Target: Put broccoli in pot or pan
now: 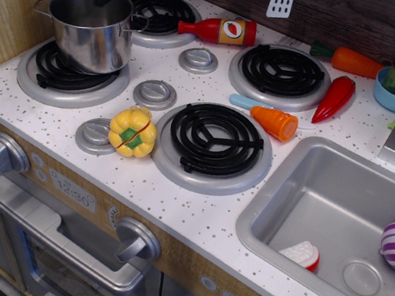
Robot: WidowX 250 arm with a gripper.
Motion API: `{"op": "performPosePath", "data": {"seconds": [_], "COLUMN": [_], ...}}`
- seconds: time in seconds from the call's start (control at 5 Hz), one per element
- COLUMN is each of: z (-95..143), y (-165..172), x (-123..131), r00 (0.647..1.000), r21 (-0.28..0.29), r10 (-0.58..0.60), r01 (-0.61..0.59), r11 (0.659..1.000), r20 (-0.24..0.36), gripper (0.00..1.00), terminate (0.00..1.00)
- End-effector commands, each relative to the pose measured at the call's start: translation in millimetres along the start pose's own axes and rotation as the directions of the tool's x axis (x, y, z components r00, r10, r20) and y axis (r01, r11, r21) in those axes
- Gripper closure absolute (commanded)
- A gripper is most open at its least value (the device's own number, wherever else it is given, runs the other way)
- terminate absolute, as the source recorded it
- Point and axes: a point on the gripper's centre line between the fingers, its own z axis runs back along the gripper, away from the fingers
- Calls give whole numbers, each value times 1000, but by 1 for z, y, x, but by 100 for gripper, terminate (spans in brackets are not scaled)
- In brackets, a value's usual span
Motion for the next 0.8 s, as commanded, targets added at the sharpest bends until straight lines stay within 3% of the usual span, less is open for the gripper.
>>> {"op": "performPosePath", "data": {"seconds": [0.0, 0.4, 0.6], "z": [7, 7, 7], "y": [10, 10, 10], "x": [8, 8, 8], "r00": [997, 997, 997], "r21": [21, 21, 21], "r10": [-25, -25, -25], "r01": [24, 24, 24], "r11": [999, 999, 999], "r20": [75, 75, 75], "gripper": [0, 0, 0], "terminate": [0, 0, 100]}}
